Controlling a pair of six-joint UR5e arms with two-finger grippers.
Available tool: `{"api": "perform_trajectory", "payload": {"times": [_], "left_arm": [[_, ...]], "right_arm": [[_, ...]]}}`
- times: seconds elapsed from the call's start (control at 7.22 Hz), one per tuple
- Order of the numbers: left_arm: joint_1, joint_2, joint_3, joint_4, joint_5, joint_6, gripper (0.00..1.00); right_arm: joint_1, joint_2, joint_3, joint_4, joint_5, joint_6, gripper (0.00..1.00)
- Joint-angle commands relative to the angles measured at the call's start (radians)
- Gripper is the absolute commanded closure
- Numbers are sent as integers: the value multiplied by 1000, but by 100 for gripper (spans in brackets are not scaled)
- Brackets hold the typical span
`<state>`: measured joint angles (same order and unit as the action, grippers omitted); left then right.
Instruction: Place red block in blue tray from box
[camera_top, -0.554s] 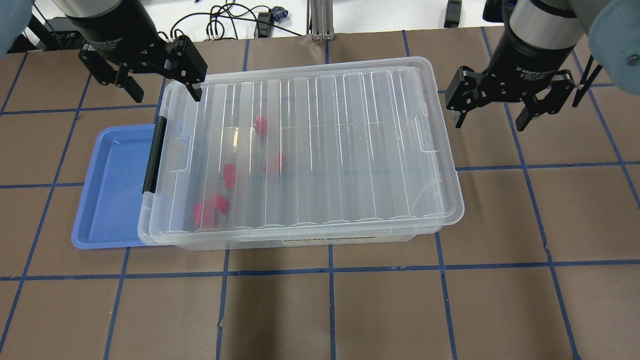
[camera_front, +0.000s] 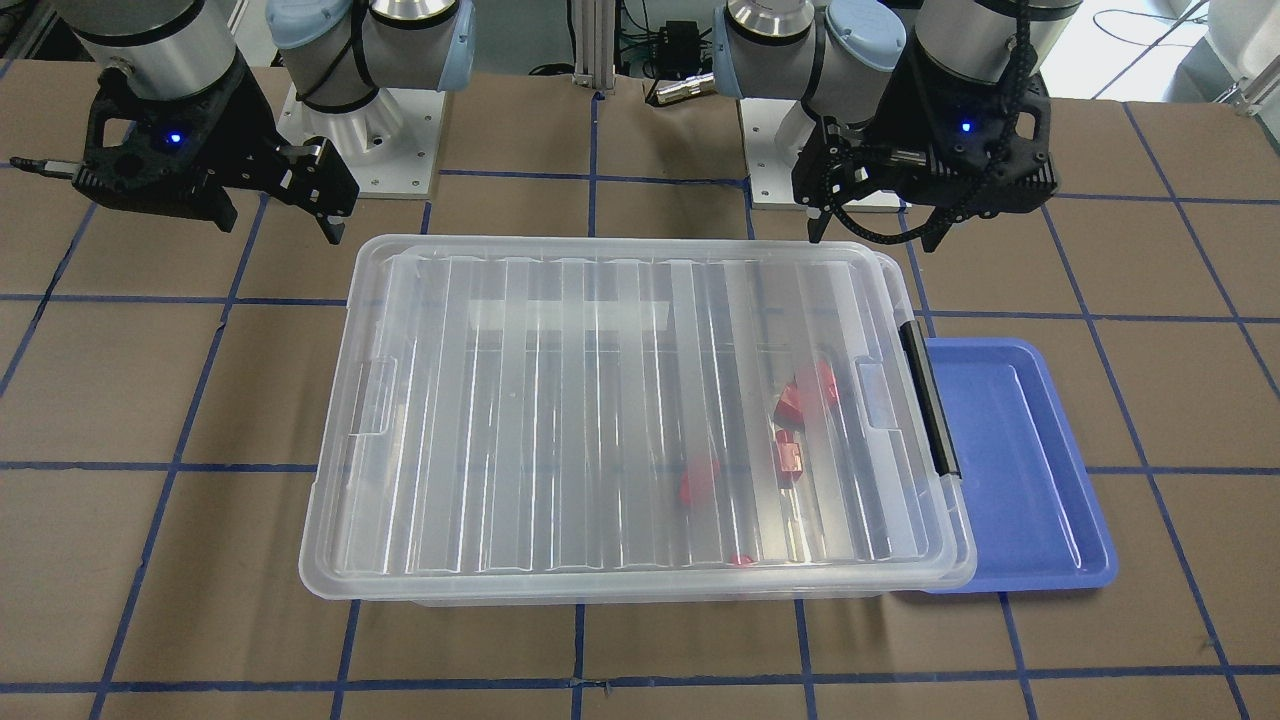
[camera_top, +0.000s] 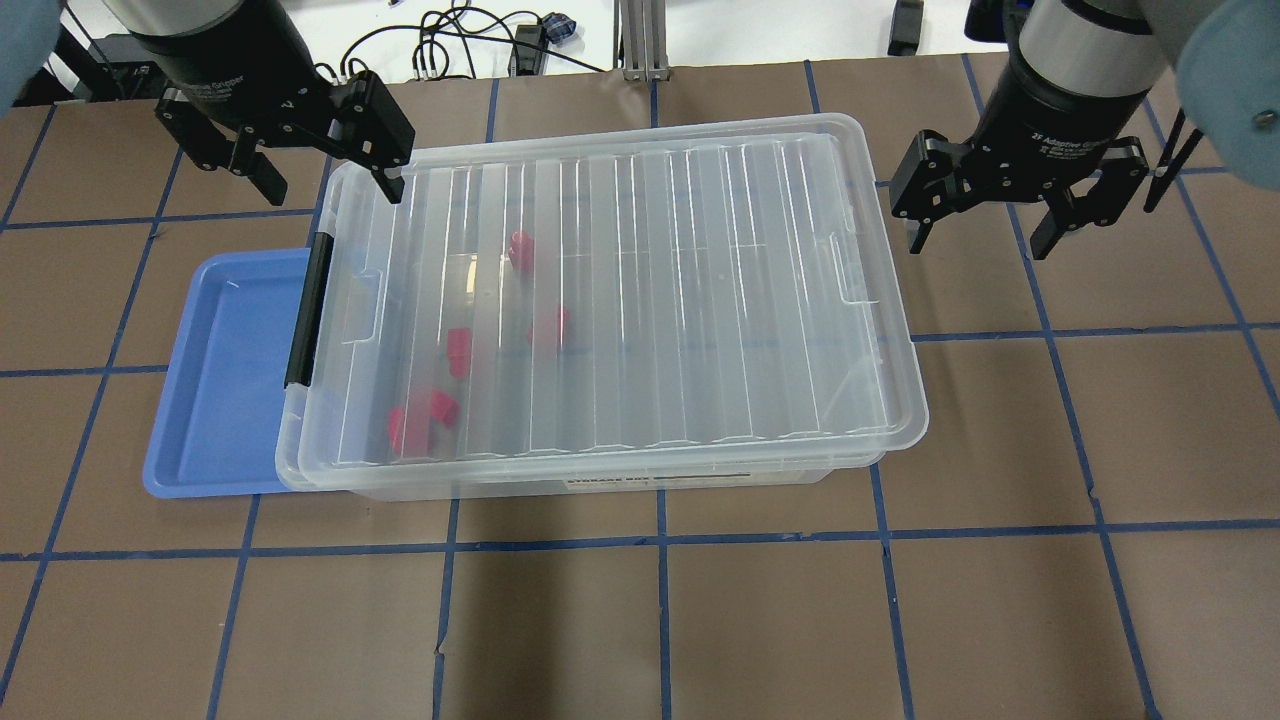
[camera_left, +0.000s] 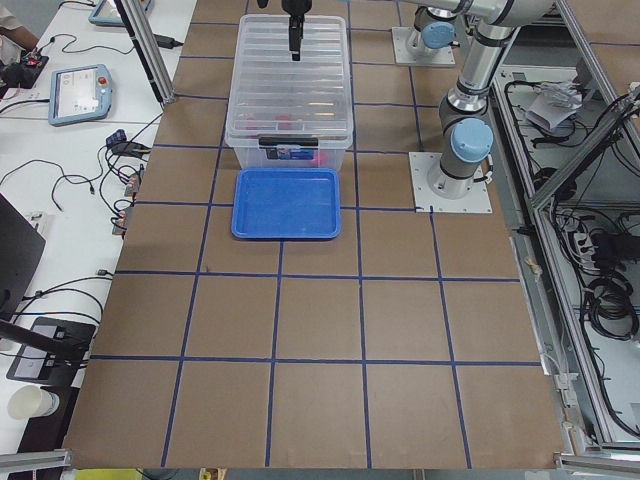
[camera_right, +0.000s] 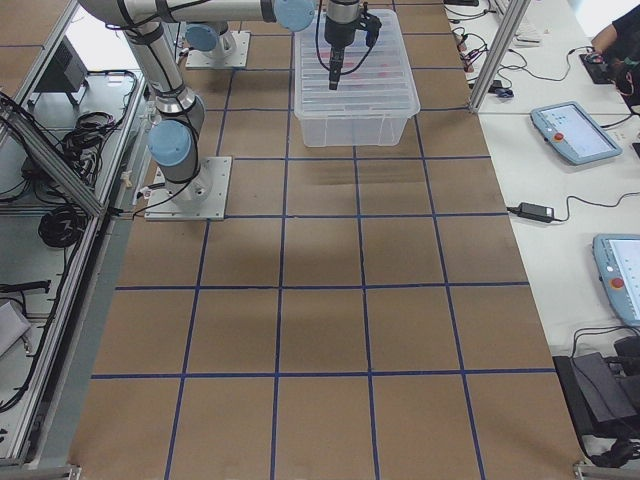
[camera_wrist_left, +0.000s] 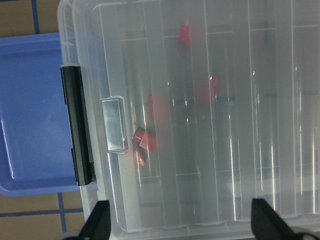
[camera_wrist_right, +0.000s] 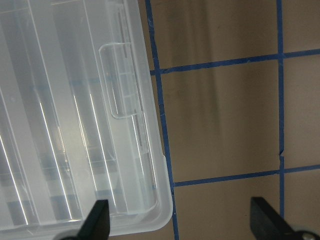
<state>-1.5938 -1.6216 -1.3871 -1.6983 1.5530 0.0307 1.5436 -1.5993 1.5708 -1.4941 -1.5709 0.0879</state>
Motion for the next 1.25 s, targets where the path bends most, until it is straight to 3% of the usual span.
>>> {"api": "perform_trajectory", "payload": {"times": [0.0,0.42,0.69,1.11], "left_arm": [[0,-1,2,0,-1,0,0],[0,0,0,2,-1,0,0],[0,0,-1,2,-1,0,0],[0,-4,-9,-1,8,-2,0]], "right_arm": [[3,1,2,-26,-12,4,0],[-2,94,15,-61,-11,13,0],[-2,181,18,-222,-15,19,0],[-2,261,20,-241,-12,12,0]]}}
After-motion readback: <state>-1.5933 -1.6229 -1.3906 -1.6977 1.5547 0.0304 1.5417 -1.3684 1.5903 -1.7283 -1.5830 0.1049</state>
